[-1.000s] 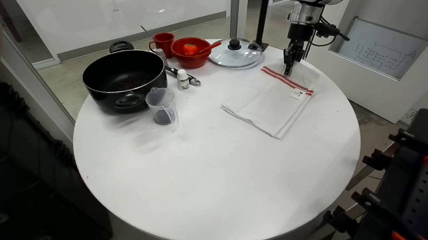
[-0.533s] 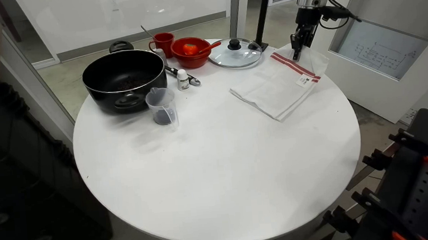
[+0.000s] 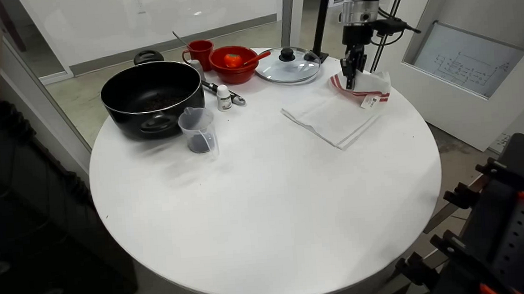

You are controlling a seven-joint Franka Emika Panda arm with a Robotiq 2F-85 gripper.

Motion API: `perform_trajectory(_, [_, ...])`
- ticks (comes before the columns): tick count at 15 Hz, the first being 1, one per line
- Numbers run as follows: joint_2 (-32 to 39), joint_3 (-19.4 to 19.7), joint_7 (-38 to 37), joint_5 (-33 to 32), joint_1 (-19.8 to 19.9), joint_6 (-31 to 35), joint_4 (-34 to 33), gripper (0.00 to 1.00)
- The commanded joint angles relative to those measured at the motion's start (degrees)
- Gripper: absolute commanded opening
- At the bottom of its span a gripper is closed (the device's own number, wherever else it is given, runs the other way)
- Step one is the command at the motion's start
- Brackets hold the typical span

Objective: Fold the cloth in half

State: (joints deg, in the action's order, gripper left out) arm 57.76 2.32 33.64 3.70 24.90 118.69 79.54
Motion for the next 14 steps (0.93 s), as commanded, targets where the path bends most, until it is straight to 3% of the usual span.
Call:
perform_trajectory(1, [-2.92,-0.64,-0.01,-3.15,-4.12,3.47,7.93,0.02])
perform_trajectory(7, [-4.36,-1.59,-0.43,-4.81,-7.57,6.83,13.99,0.02])
perform_trajectory(14, [-8.91,-2.98,0.66,-3.52,-6.86,1.76,13.34,0.02])
